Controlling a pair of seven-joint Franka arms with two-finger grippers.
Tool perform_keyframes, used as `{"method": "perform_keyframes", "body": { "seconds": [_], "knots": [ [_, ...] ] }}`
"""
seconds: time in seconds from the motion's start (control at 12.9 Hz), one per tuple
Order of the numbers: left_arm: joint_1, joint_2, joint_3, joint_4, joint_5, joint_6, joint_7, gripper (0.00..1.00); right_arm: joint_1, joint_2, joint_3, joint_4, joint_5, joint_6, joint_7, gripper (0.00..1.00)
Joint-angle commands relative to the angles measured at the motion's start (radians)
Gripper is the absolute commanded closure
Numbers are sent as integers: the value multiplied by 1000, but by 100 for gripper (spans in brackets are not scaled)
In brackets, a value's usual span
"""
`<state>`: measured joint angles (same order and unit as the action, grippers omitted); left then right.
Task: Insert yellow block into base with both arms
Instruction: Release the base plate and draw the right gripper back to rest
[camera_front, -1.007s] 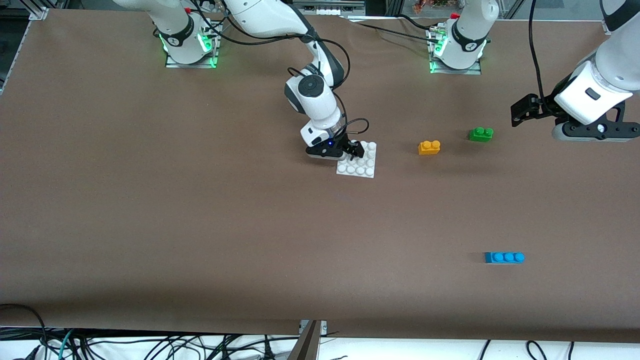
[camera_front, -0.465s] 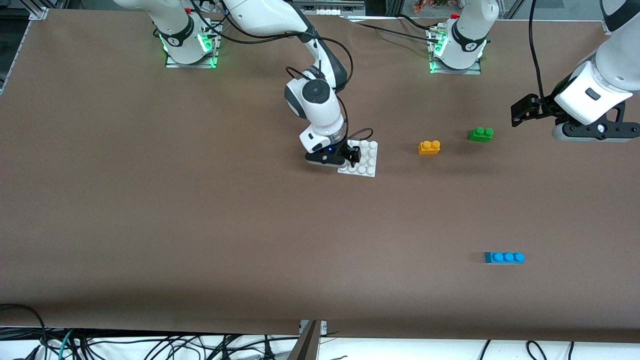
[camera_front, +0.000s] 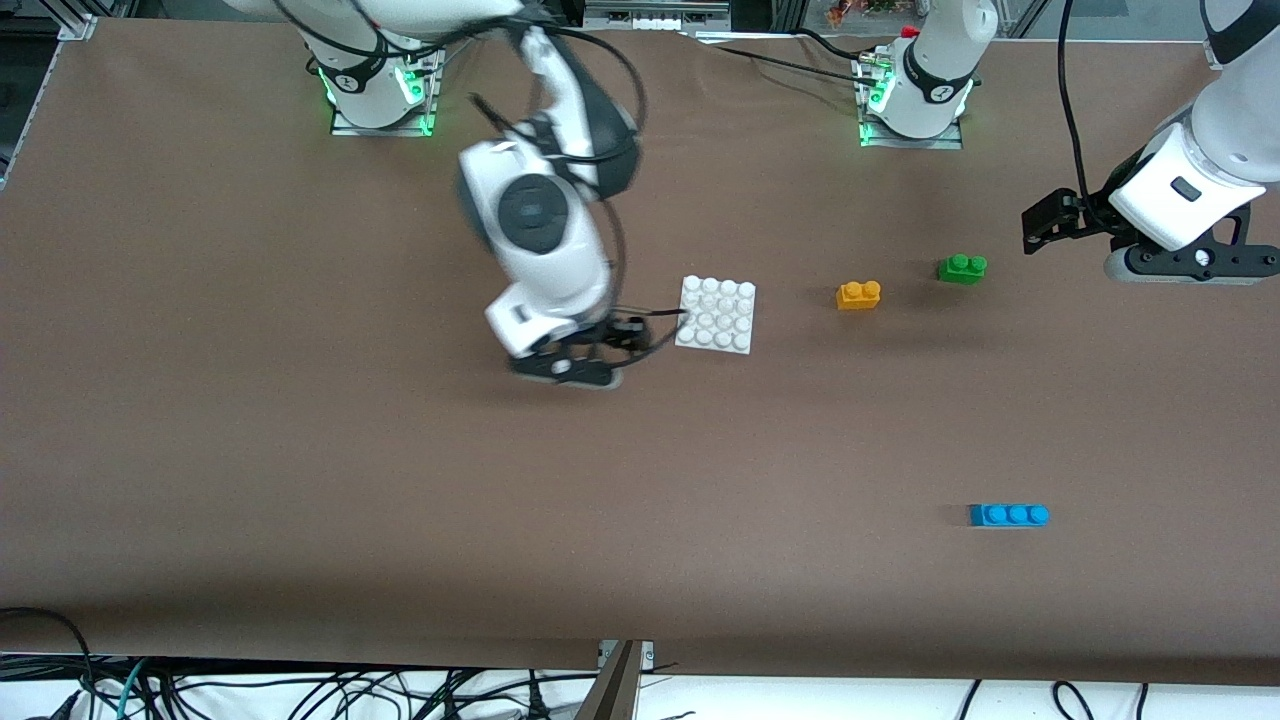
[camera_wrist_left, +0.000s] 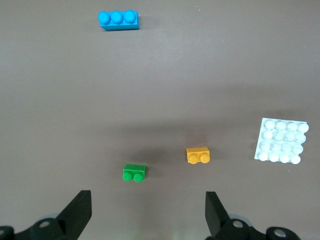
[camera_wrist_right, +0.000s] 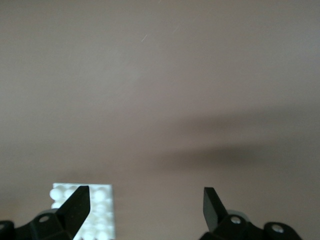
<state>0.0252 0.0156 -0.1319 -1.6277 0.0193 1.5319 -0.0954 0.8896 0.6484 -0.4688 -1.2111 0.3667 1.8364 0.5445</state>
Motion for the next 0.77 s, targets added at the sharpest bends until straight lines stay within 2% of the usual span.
{"method": "perform_keyframes", "body": {
  "seconds": [0.0,0.15,0.31,0.46,0.54,0.7],
  "knots": [
    [5,10,-5,29,2,-21,-9,0,-29,-116,-101,-33,-15,-185,-194,0],
    [5,10,-5,28,2,-22,-10,0,-27,-185,-183,-45,-23,-302,-296,0],
    [5,10,-5,25,-2,-23,-7,0,-17,-222,-247,-79,-43,-361,-380,0],
    [5,12,-5,17,-19,-24,-7,0,-27,-336,-223,-195,-118,-333,-382,0],
    [5,15,-5,12,-21,-23,-7,0,-56,-408,-159,-267,-182,-292,-376,0],
    [5,18,-6,-12,-24,-21,9,0,-284,-513,79,-367,-259,-252,-376,0]
  ]
}}
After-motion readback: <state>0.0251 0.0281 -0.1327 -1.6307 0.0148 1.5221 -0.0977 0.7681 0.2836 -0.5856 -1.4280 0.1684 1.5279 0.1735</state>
